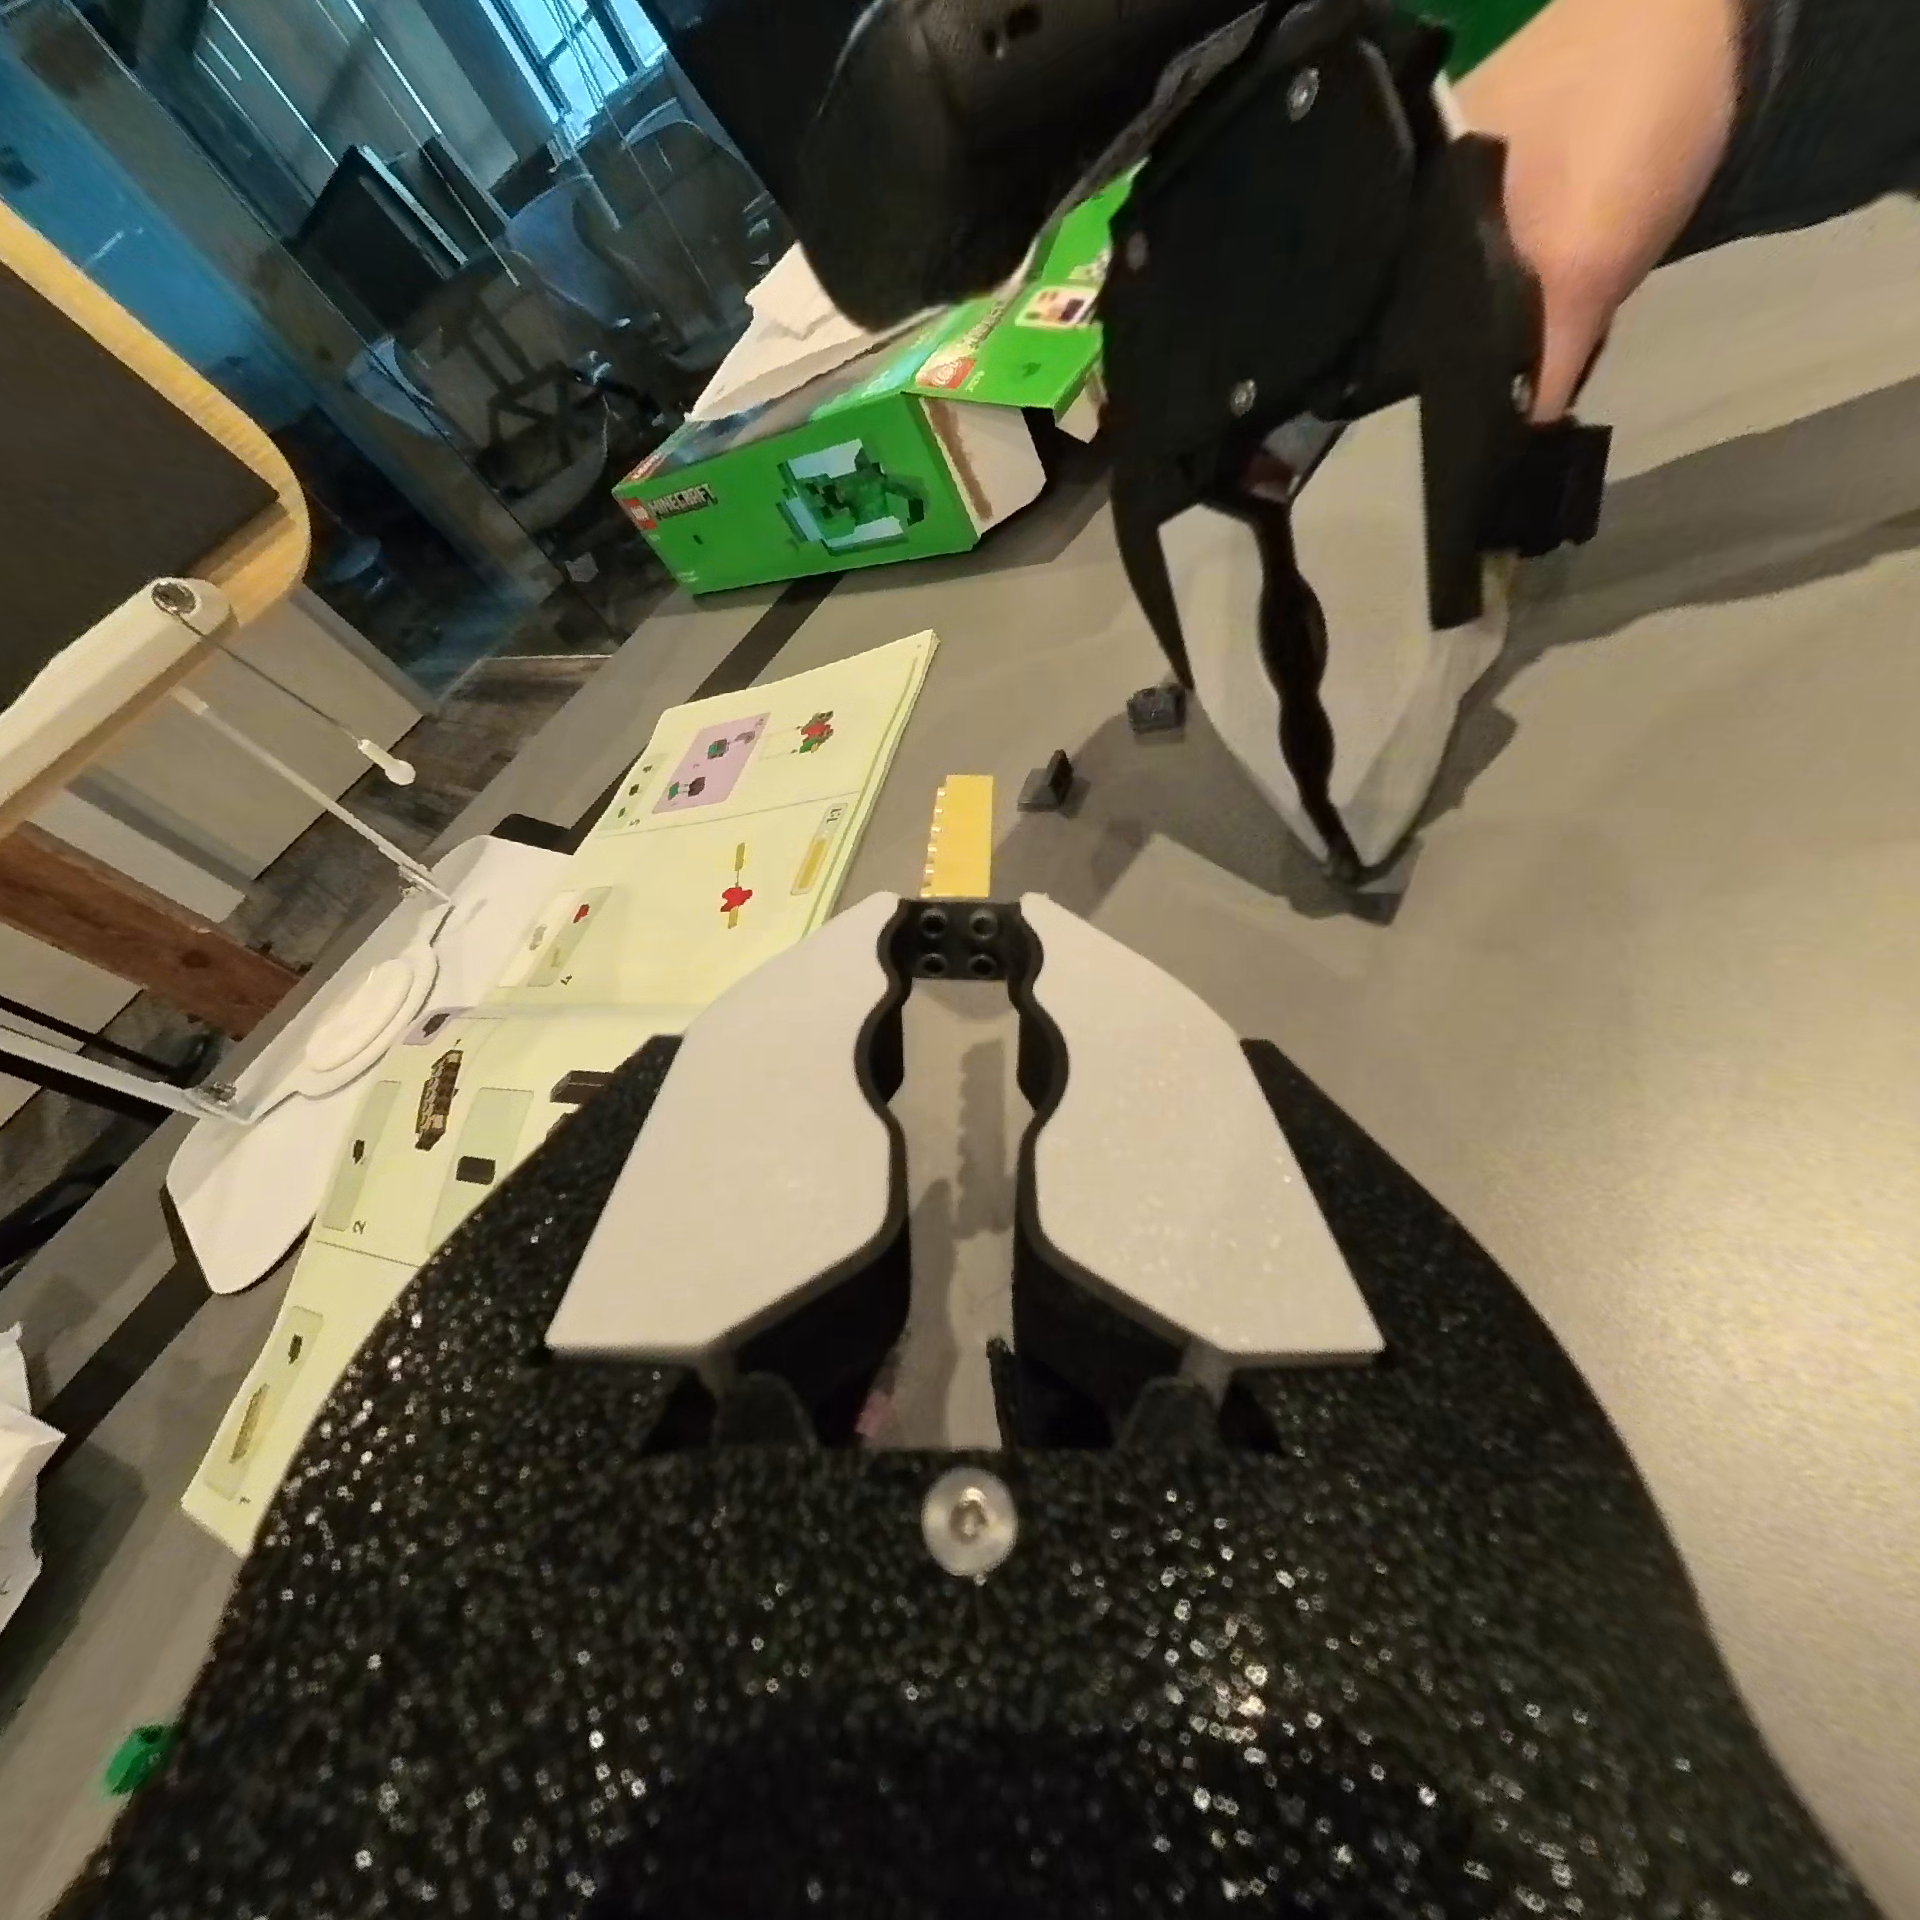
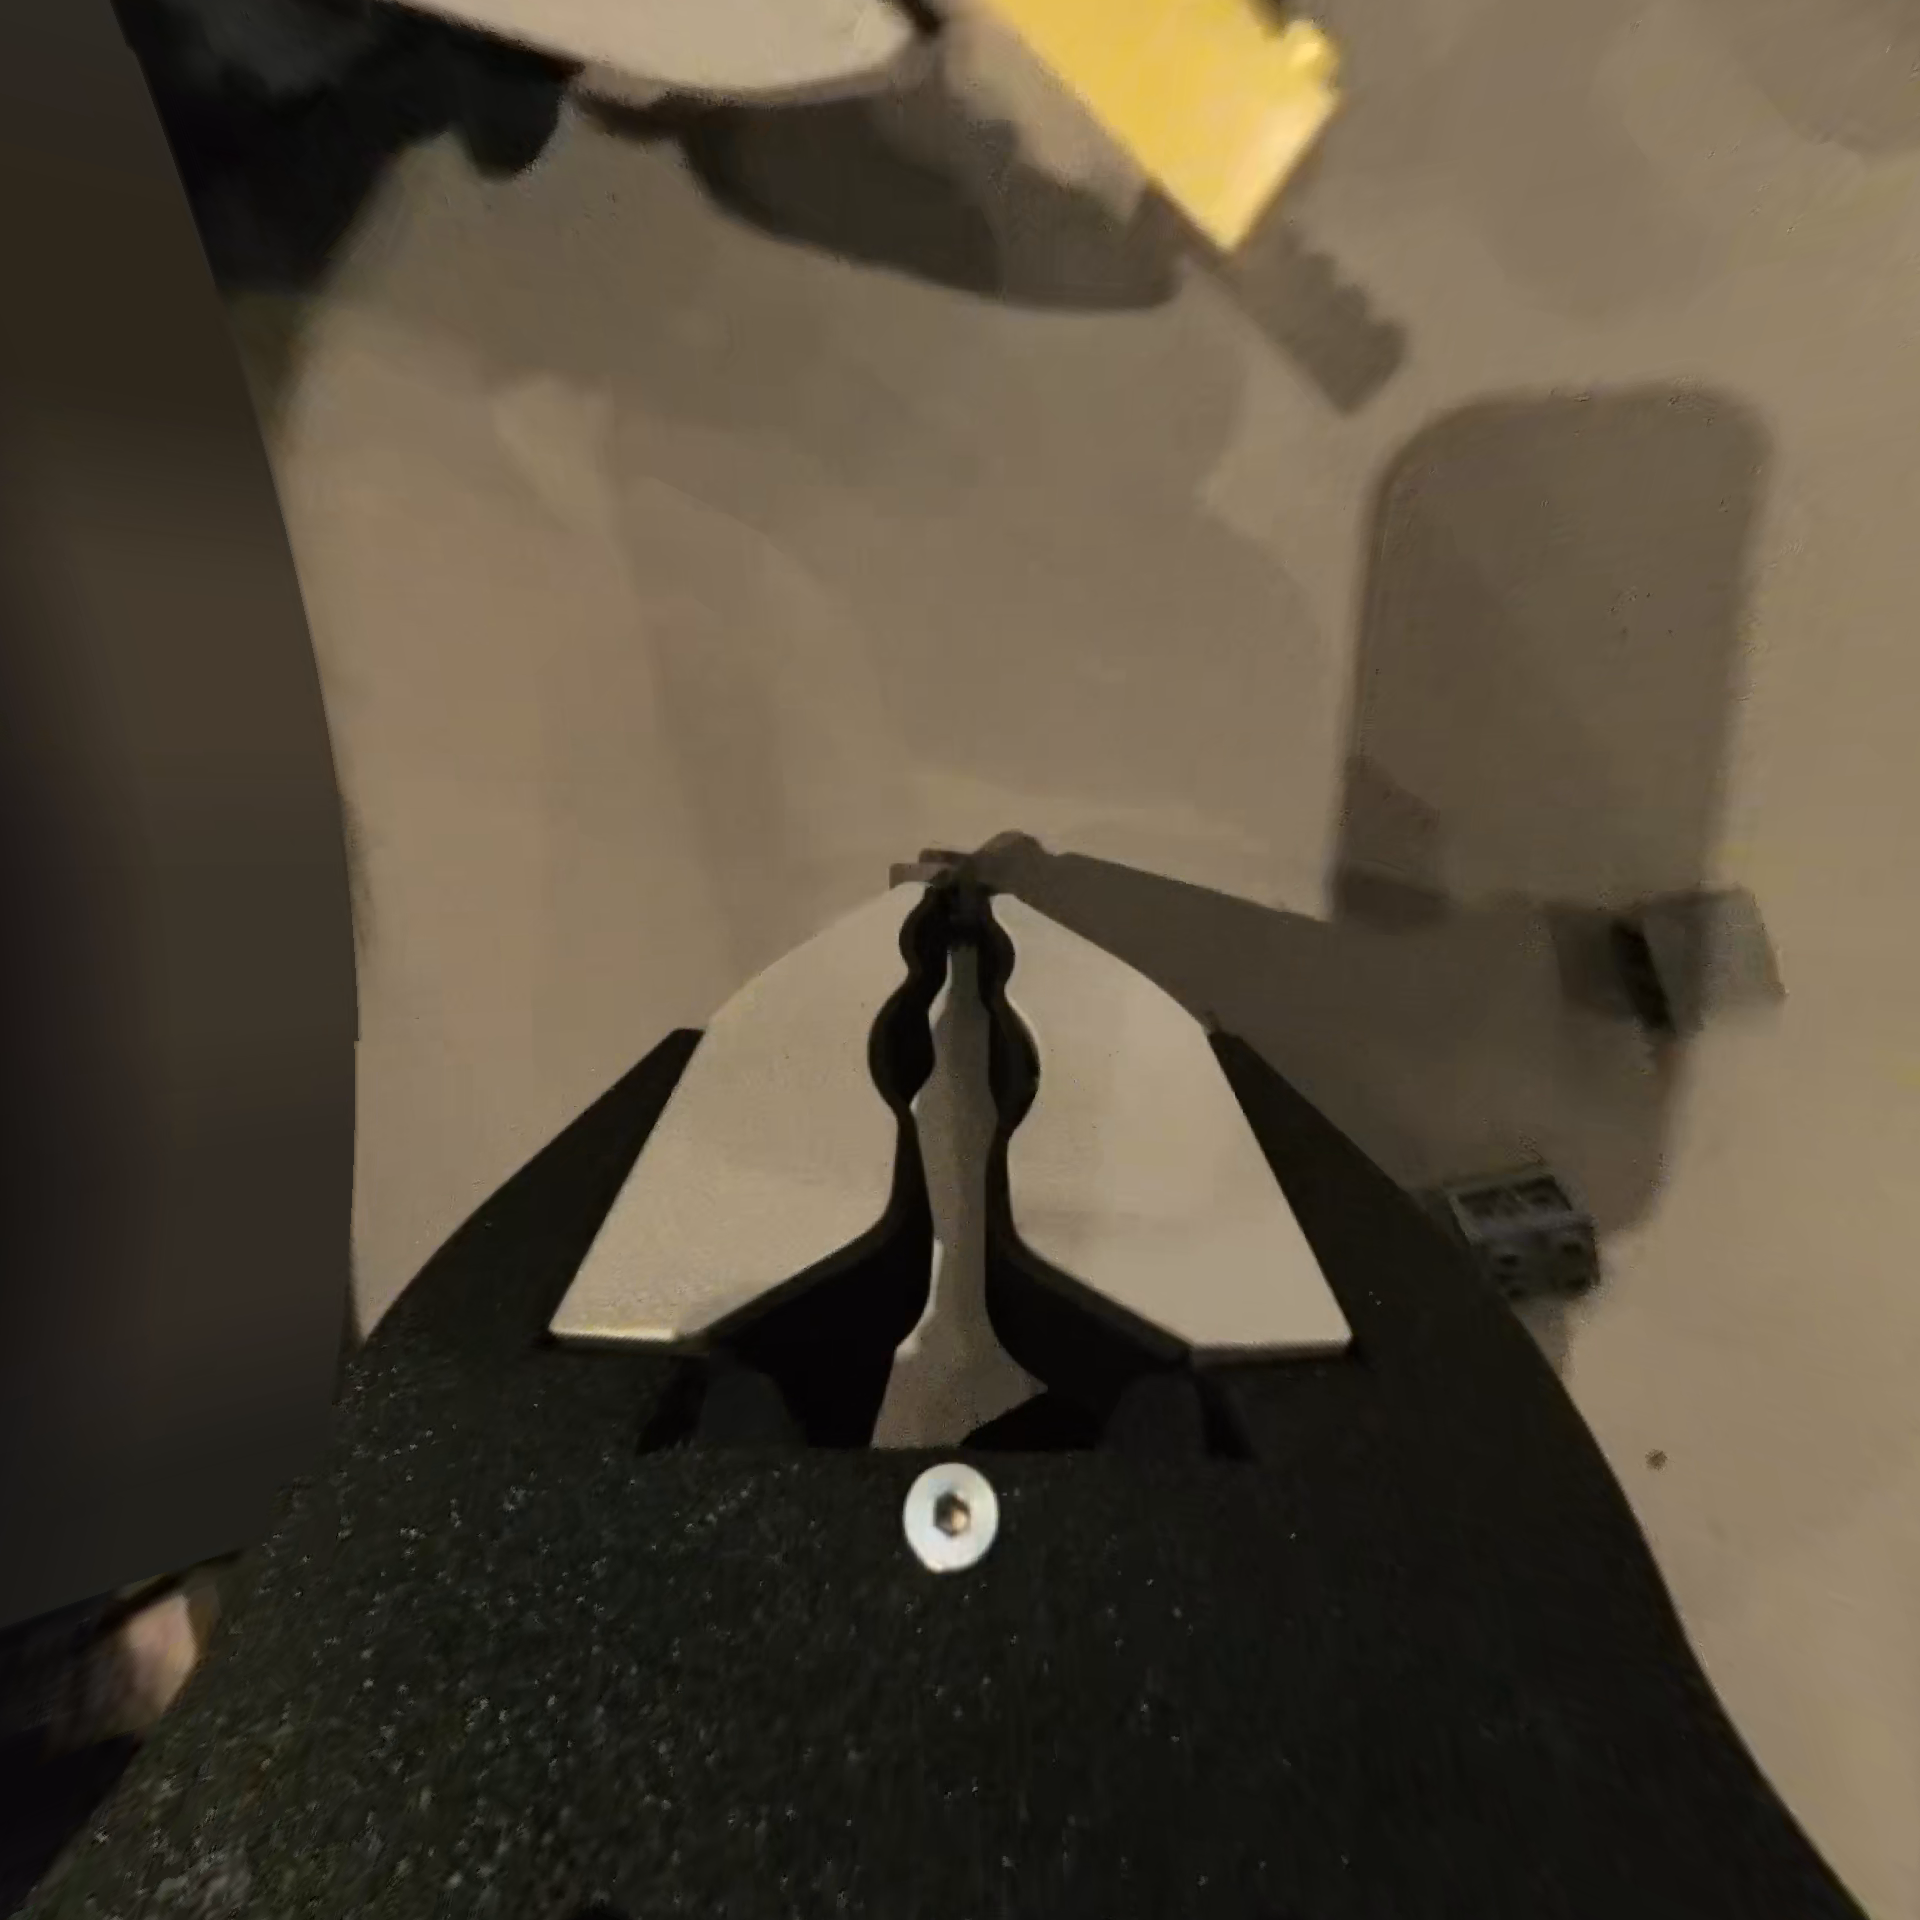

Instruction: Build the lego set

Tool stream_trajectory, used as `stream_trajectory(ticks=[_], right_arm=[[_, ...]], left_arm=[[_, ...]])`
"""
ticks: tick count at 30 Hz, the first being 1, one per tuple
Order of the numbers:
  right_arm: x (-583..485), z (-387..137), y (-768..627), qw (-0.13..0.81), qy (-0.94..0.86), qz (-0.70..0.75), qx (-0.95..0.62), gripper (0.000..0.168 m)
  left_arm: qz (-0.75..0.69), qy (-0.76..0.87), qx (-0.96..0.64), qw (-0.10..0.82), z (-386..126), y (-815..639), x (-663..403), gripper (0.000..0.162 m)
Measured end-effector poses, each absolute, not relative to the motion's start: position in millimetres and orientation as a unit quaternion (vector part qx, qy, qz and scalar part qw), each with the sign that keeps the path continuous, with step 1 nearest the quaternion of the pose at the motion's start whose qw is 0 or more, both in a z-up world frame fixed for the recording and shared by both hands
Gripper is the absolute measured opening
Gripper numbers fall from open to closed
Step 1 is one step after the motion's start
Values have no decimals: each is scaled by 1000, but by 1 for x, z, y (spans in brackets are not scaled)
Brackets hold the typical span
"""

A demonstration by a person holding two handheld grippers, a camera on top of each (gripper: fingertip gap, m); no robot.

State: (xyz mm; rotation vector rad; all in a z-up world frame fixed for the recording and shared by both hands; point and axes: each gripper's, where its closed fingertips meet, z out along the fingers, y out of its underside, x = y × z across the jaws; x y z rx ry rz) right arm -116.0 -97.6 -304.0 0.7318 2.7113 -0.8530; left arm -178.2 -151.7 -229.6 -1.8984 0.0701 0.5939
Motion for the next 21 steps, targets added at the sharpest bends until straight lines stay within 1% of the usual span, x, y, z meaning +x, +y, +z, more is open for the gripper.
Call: stream_trajectory(ticks=[5,10,11,13,14,16,19,21], right_arm=[[-110,-301,-105,98,940,-285,159,5],[-112,-309,-104,33,956,-270,113,6],[-113,-309,-104,13,956,-275,104,7],[-117,-306,-105,-37,952,-288,91,19],[-120,-304,-105,-65,949,-294,91,22],[-126,-300,-100,-120,940,-293,126,22],[-127,-297,-90,-177,910,-268,264,23],[-118,-293,-90,-216,867,-288,344,17]], left_arm=[[253,29,-799,544,-229,-152,-179,16],[249,30,-799,547,-229,-152,-177,16],[249,31,-799,547,-229,-151,-177,16],[250,34,-799,546,-229,-151,-176,16],[251,35,-799,546,-229,-150,-175,16],[254,36,-798,546,-228,-150,-175,16],[257,36,-797,546,-229,-151,-176,16],[258,36,-798,544,-230,-151,-176,16]])
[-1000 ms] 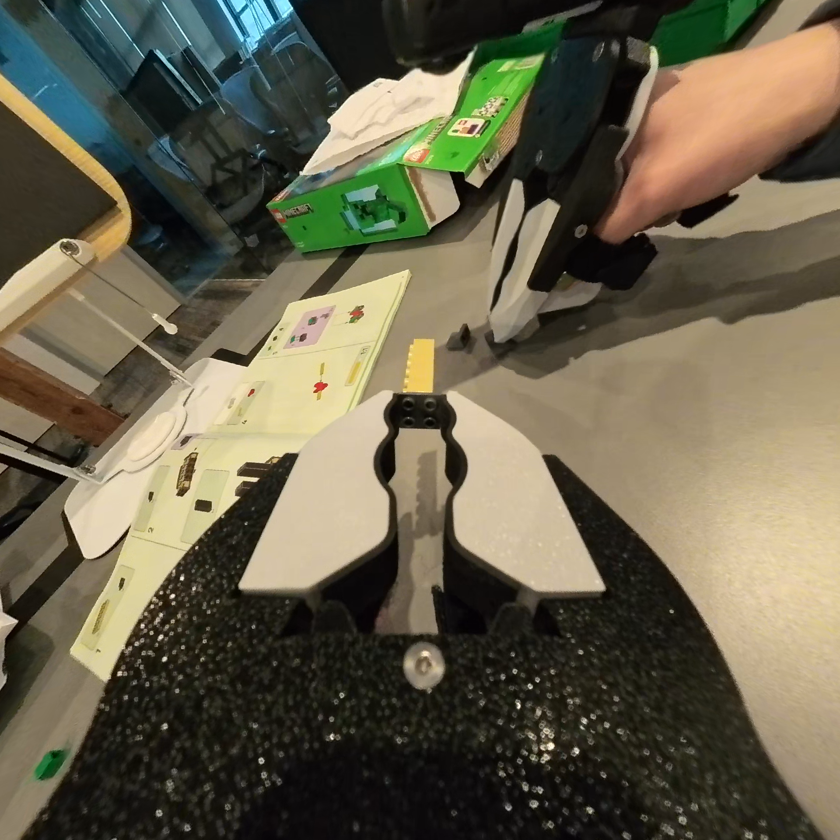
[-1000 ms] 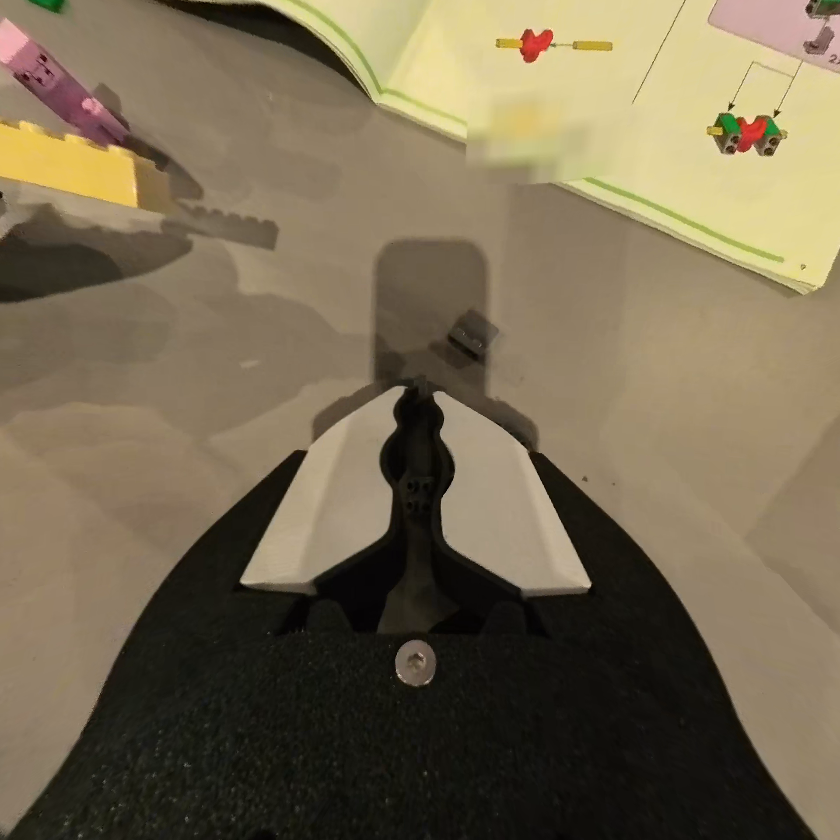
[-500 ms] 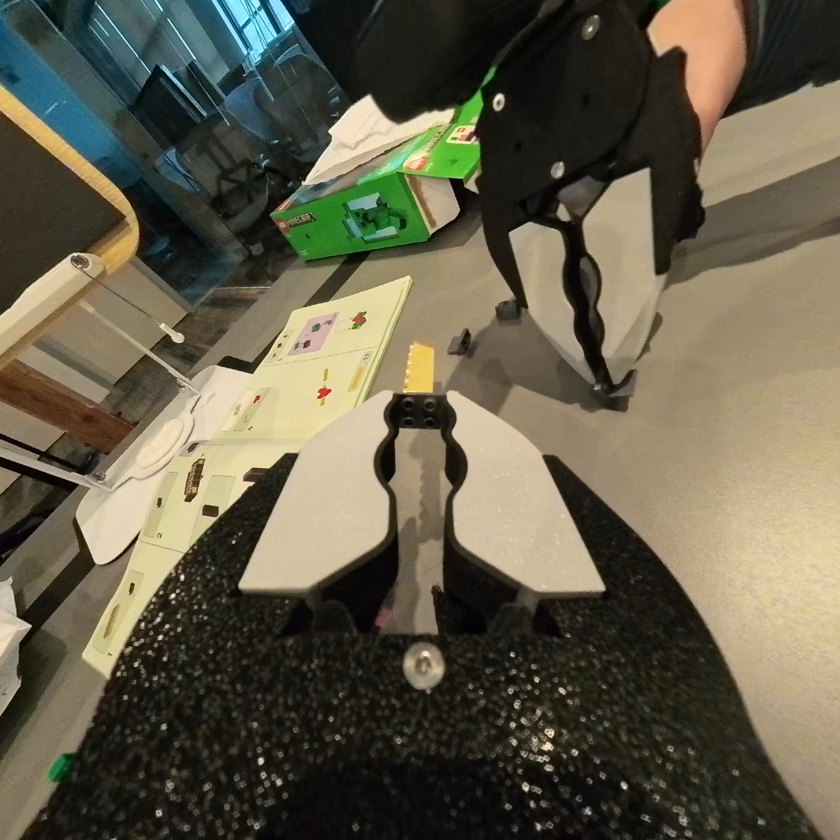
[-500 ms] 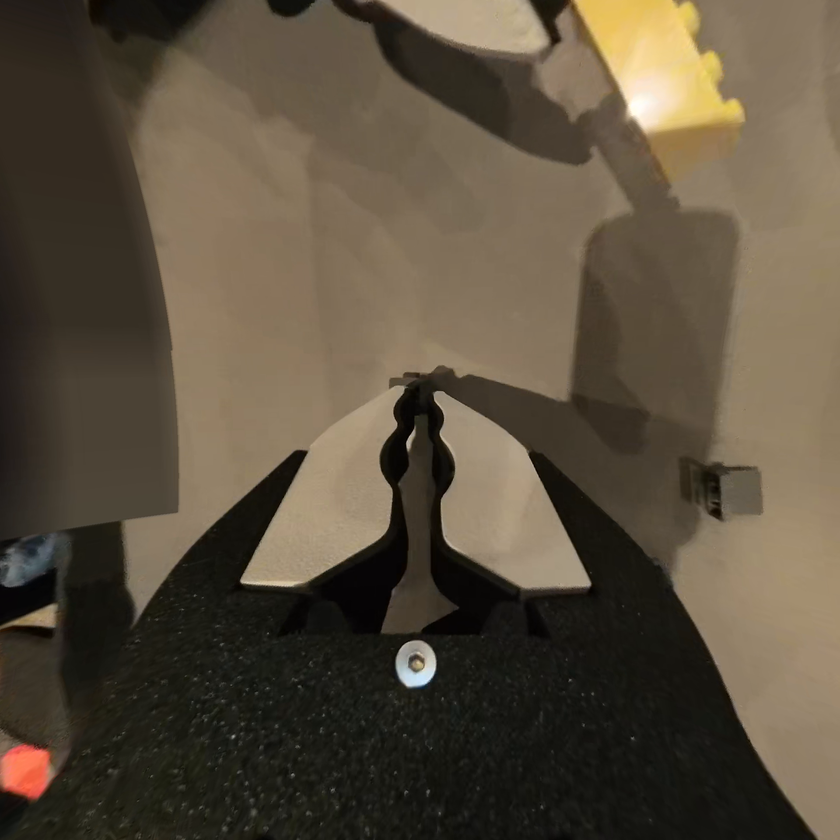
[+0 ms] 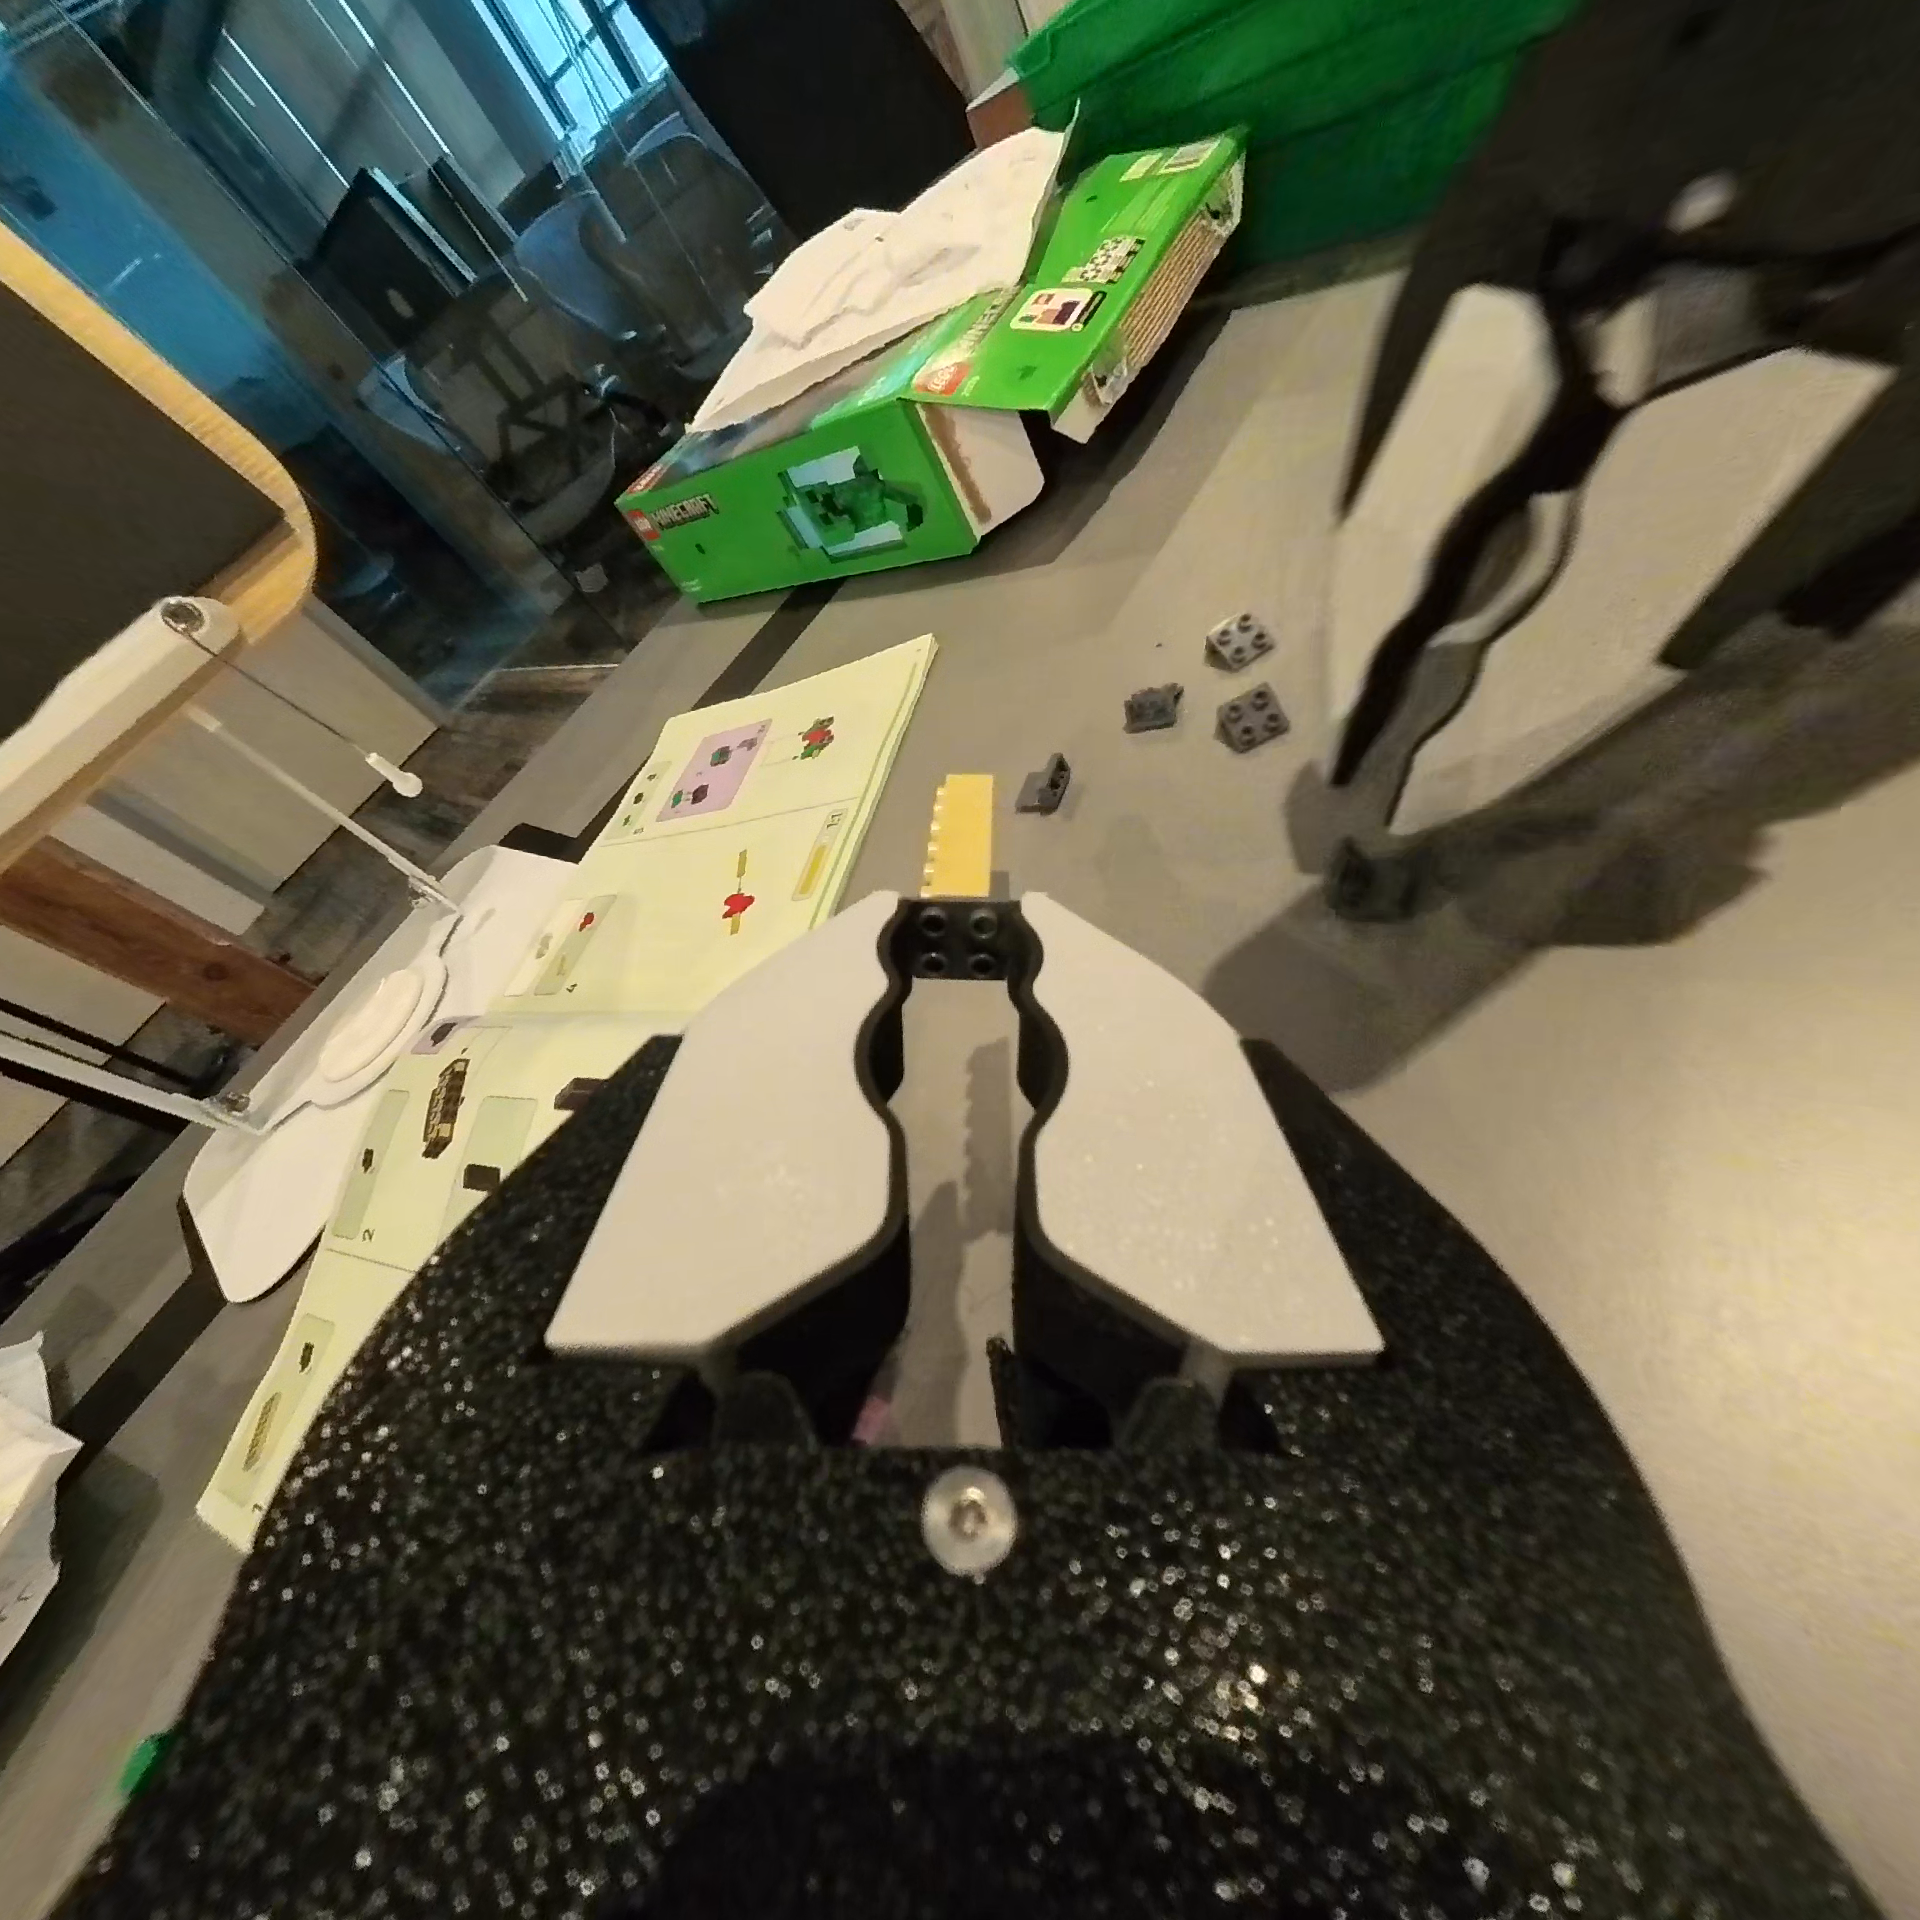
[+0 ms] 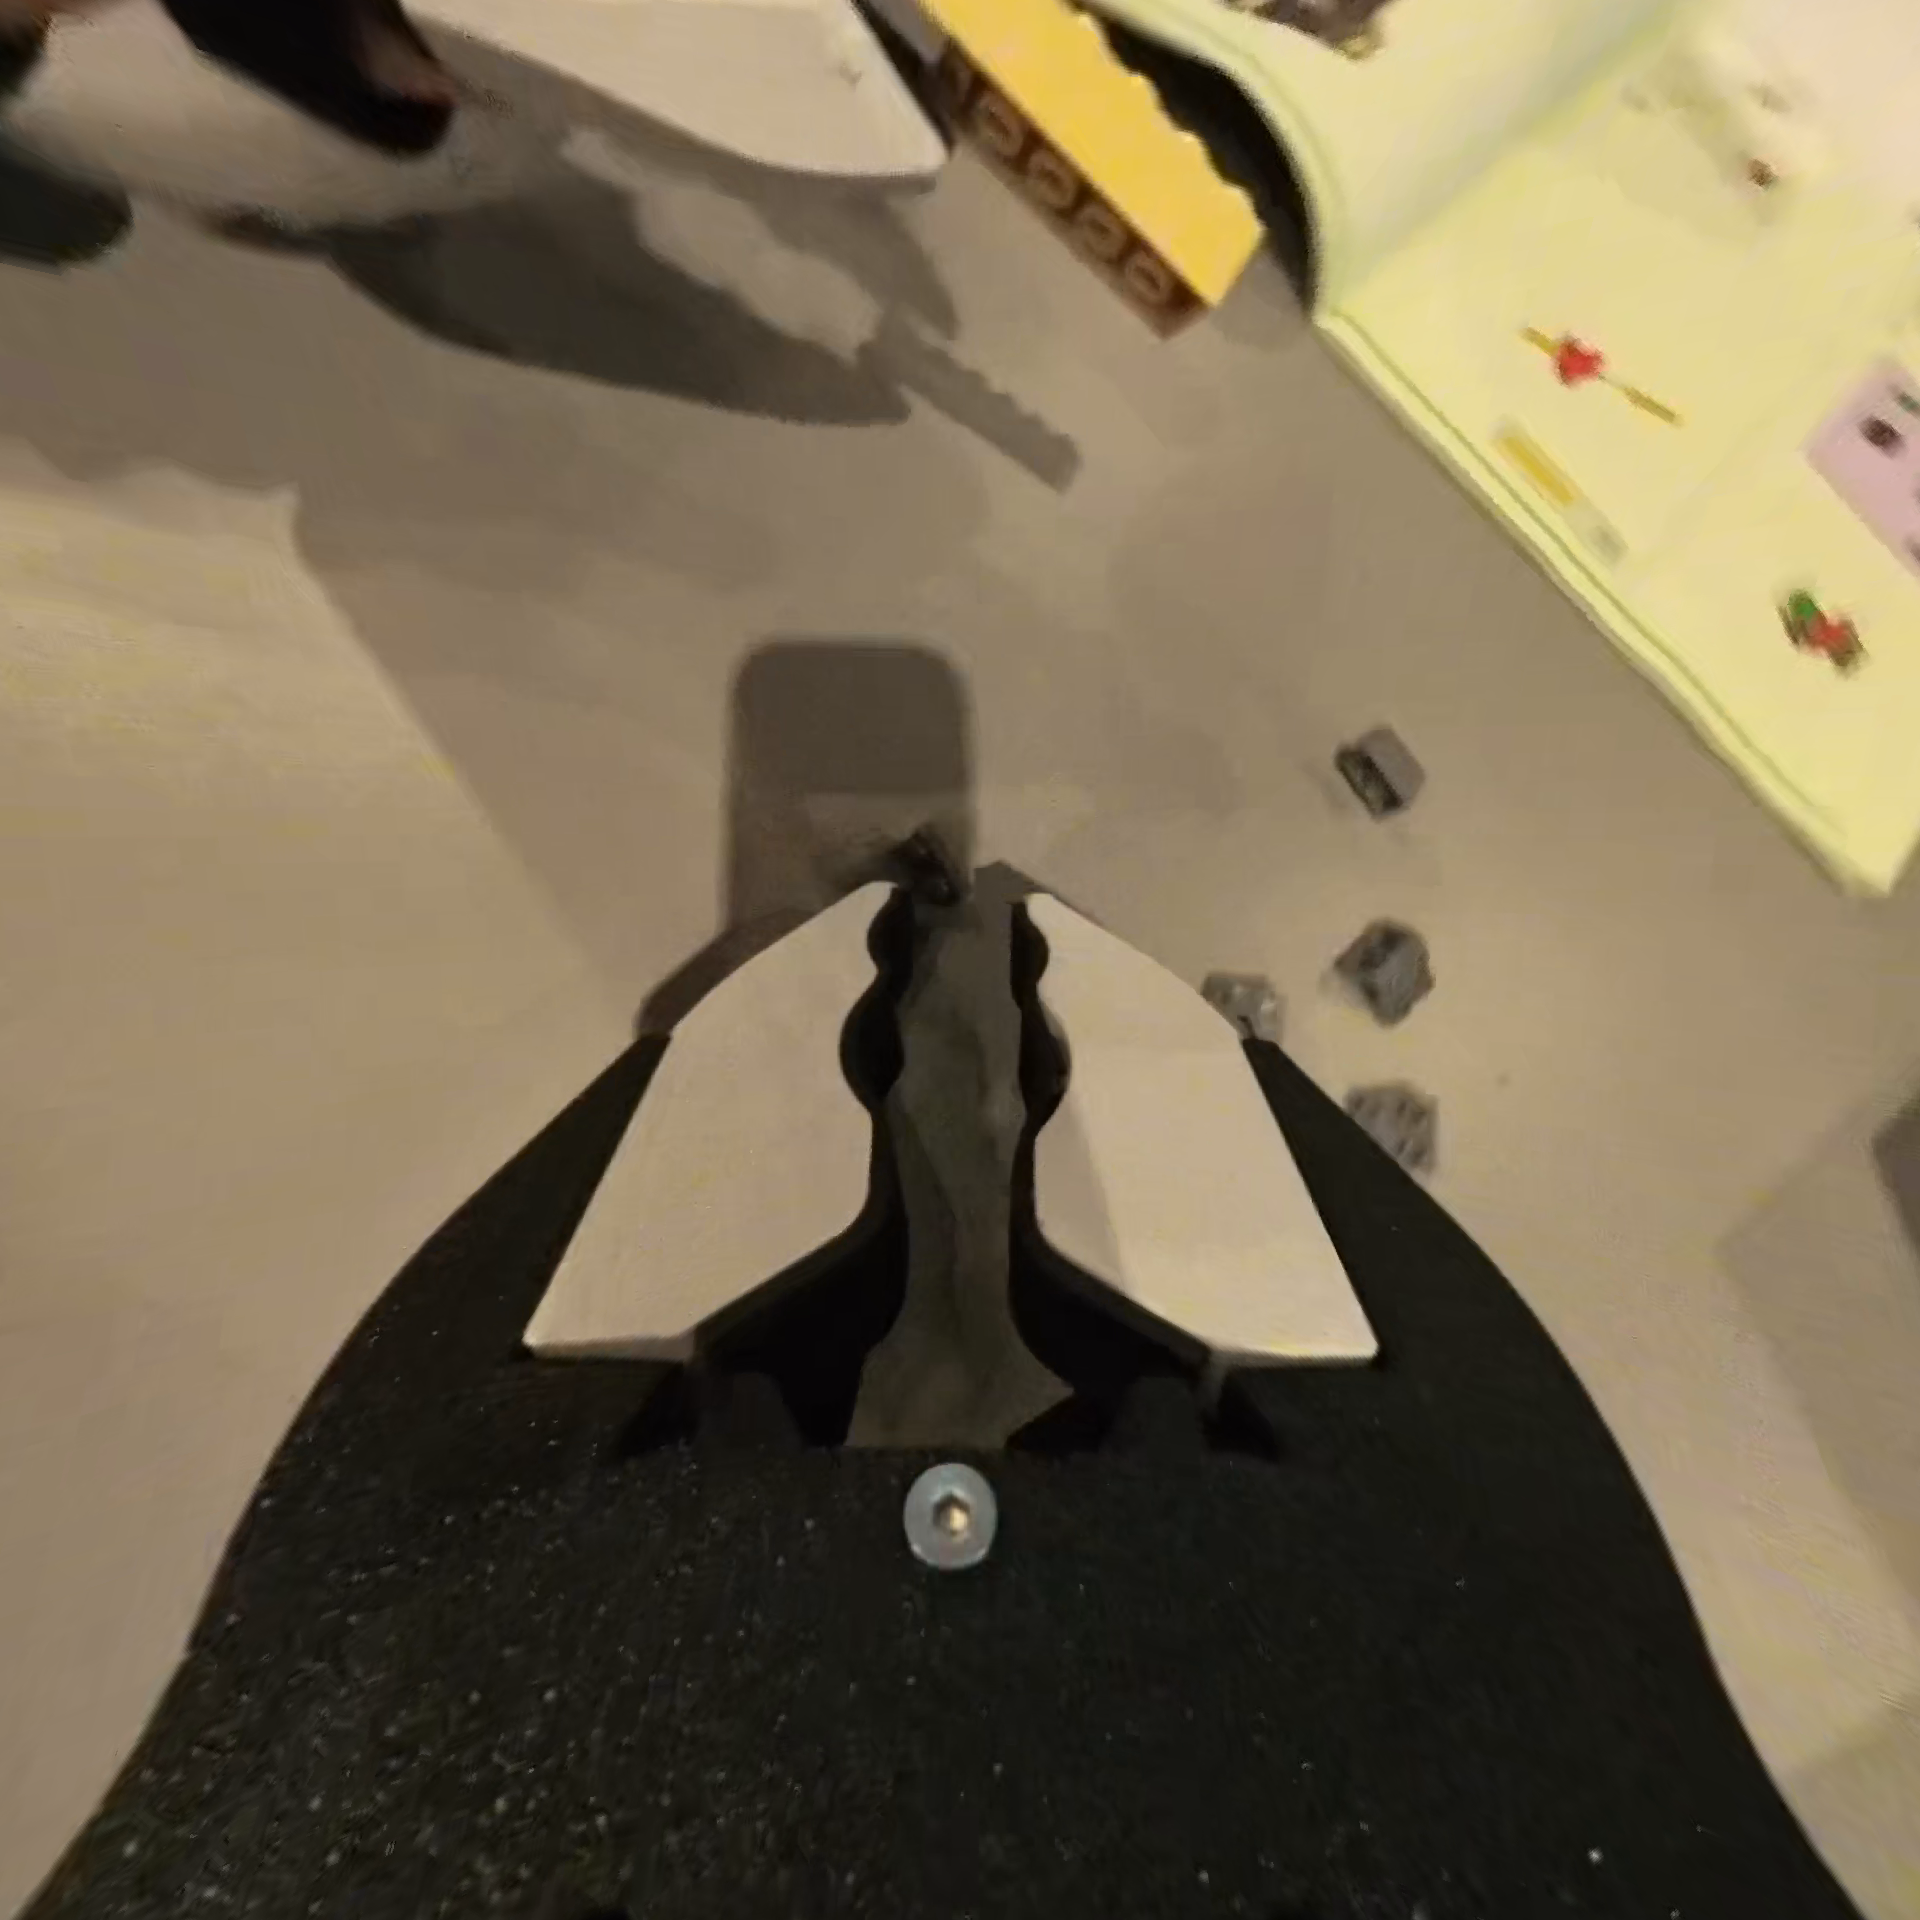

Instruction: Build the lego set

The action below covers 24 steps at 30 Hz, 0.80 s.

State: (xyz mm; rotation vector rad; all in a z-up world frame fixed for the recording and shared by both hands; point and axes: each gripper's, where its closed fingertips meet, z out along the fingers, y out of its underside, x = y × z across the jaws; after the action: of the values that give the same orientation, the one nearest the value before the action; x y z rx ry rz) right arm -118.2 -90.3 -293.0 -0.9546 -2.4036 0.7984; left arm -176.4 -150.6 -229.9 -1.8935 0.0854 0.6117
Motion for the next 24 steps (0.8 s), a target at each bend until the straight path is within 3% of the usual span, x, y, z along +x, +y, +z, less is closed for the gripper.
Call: stream_trajectory(ticks=[5,12,24], right_arm=[[-93,-296,-98,242,-816,309,-423,11],[-100,-308,-95,222,-756,324,-524,29],[-111,-310,-101,241,-756,288,-536,33]], left_arm=[[250,37,-797,548,-231,-149,-174,16],[246,37,-797,550,-234,-148,-175,16],[262,49,-793,548,-232,-149,-174,16]])
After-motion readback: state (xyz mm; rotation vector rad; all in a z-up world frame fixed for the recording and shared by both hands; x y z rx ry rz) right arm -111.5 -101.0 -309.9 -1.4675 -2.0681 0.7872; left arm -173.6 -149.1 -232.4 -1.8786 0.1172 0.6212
